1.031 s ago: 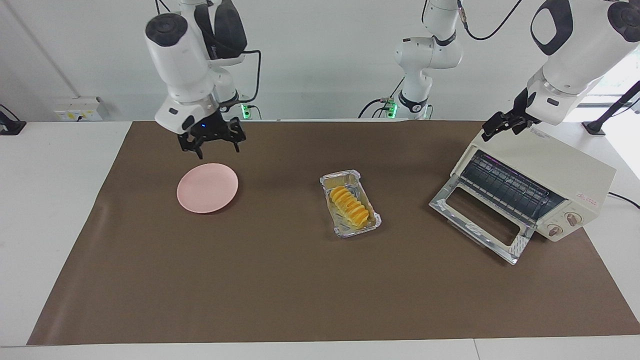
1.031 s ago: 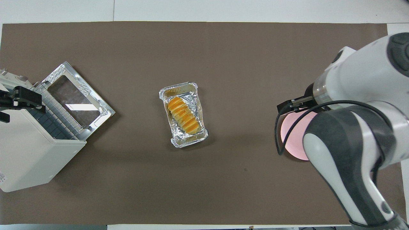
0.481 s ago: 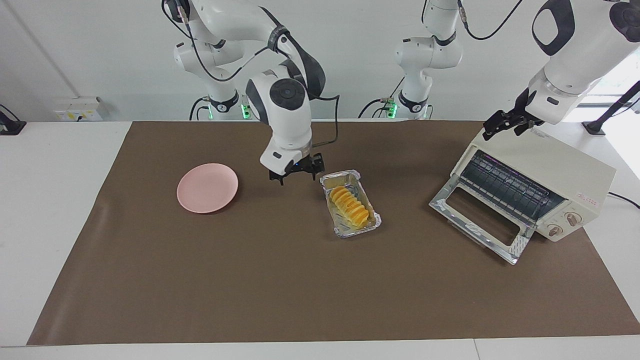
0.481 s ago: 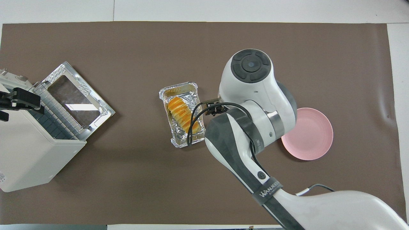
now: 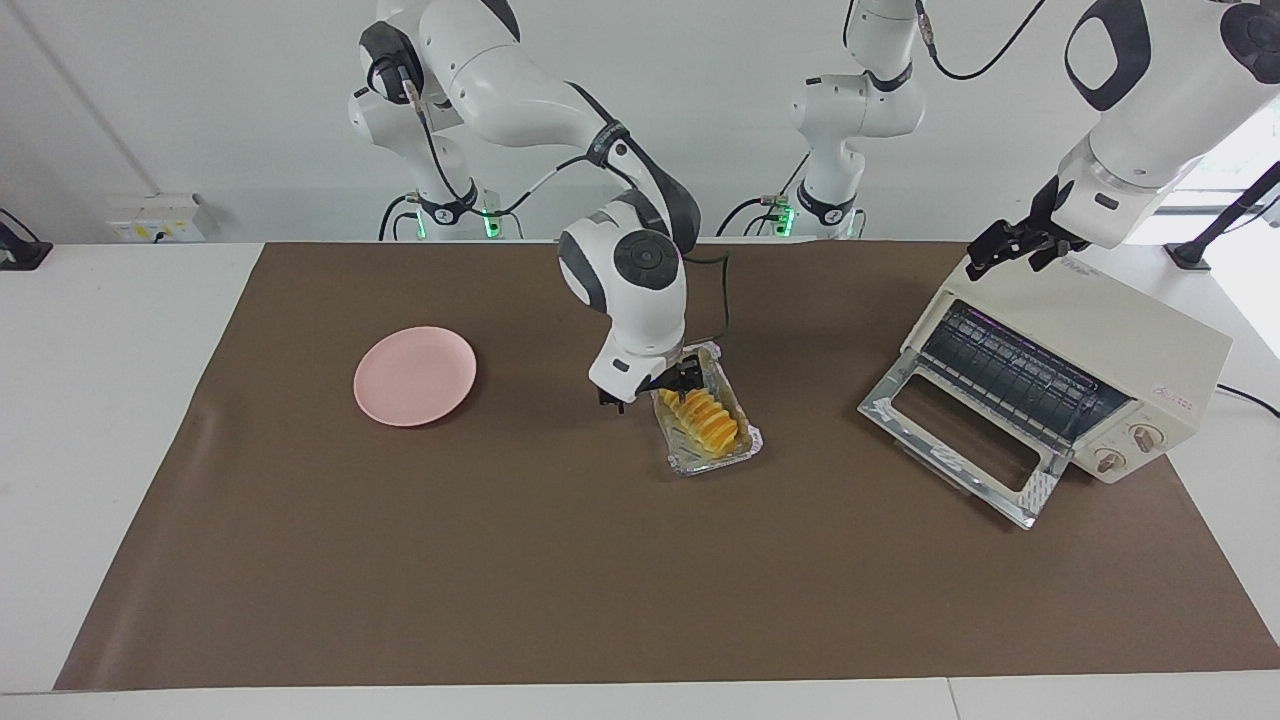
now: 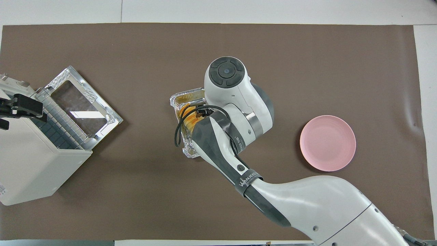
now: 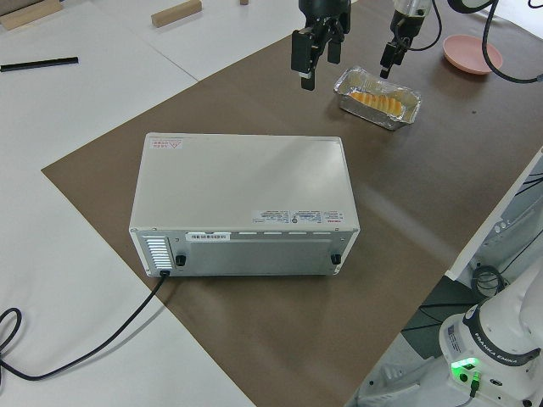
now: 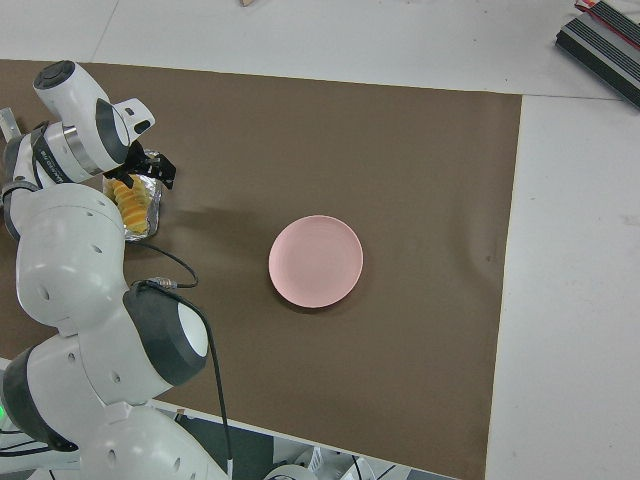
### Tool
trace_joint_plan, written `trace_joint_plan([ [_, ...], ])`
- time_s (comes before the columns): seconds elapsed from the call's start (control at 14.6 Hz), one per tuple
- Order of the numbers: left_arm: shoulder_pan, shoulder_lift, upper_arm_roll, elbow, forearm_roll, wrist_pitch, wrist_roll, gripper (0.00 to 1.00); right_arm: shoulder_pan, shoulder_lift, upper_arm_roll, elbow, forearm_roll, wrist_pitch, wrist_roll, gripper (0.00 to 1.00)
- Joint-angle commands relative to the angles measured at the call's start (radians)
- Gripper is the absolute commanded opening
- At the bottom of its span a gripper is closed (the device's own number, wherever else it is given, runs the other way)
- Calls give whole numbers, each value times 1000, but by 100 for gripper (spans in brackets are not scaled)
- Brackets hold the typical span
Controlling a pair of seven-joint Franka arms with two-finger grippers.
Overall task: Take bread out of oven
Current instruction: 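Reach the right gripper to the foil tray and grasp its edge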
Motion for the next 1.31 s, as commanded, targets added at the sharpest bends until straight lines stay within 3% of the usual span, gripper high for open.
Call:
trace_joint_plan([
  [0.0,9,-26,-10,-23,10,17,4,100,13,32,-5,21,-59,45,6,100],
  [0.27,9,-26,-8,-23,10,17,4,100,19,47,-5,-4,-81,109,-31,84],
  [0.34,9,-26,-8,-23,10,17,4,100,20,55,-3,-4,-84,120,-32,75],
  [0.41,9,-26,-8,-23,10,17,4,100,22,60,-3,-4,-92,123,-34,59],
  [0.48,9,-26,-10,-23,10,17,4,100,22,61,-3,-6,-99,137,-35,25],
  [0.55,9,-26,-8,-23,10,17,4,100,22,61,-3,-7,-98,142,-35,4],
  [0.62,9,-26,-8,-23,10,17,4,100,22,61,-3,-12,-100,143,-35,0],
  [1.1,9,-26,-8,-23,10,16,4,100,14,57,-1,1,-81,116,-35,0],
  [1.24,9,-26,-8,-23,10,17,4,100,-6,31,-6,20,-74,23,-35,0],
])
